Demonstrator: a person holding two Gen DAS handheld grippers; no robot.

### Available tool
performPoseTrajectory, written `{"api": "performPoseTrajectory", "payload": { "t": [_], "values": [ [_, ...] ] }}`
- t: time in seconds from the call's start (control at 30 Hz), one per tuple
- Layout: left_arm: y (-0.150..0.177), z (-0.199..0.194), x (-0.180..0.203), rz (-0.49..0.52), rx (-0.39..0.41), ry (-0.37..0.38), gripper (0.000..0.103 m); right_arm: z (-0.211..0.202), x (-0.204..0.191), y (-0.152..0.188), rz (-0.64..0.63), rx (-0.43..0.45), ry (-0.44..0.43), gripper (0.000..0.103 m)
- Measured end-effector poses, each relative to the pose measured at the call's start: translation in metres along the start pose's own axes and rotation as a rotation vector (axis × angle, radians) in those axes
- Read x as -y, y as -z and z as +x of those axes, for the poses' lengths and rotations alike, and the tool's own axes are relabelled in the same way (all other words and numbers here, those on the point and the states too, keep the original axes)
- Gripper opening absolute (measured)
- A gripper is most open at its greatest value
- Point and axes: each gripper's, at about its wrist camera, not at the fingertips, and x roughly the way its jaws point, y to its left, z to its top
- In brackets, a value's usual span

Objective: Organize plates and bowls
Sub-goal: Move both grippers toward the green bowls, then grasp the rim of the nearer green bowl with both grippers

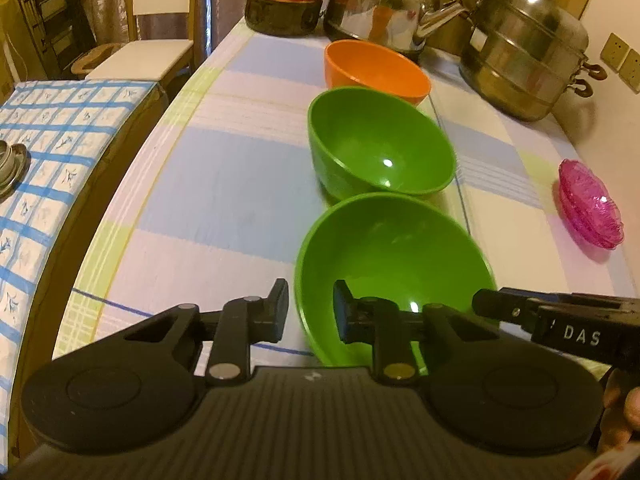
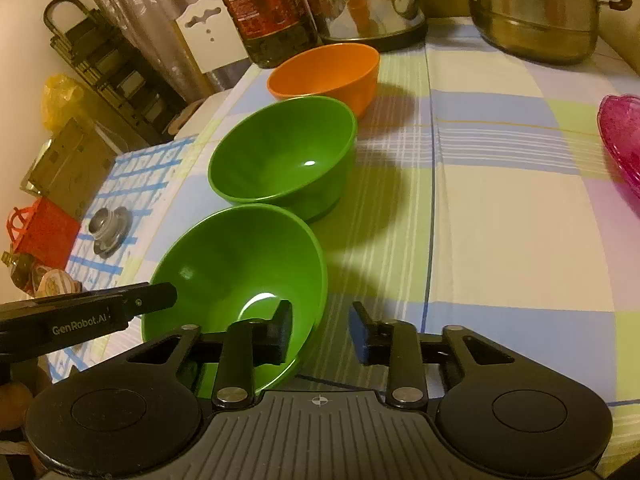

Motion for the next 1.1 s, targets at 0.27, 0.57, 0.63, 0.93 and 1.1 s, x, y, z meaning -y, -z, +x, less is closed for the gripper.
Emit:
{"api": "performPoseTrajectory", "payload": {
  "t": [0.27,0.57,0.63,0.93,1.1],
  "values": [
    [-0.001,0.002,-0.003,-0.002,-0.005,0.004,0.007,0.008,-0.004,0.002,-0.007,-0.026,-0.007,0.014],
    [-0.001,-0.007,-0.001,0.014,0.007,0.003,0.006,0.006,-0.009,0.005,-0.020,-0.029,0.023,0.013],
    [0.000,-0.010,0.000,0.018,0.009,0.000,0.006,0.003,-0.009,0.007,-0.012,-0.030,0.014,0.013],
    [-0.003,-0.023,0.005,0.027,0.028,0.002,0.006,-0.011,-0.009,0.004,-0.013,-0.002,0.005,0.013],
    [-0.006,-0.029,0.010,0.033,0.042,0.008,0.006,-0.020,-0.008,0.003,-0.013,0.014,0.007,0.013]
  ]
}}
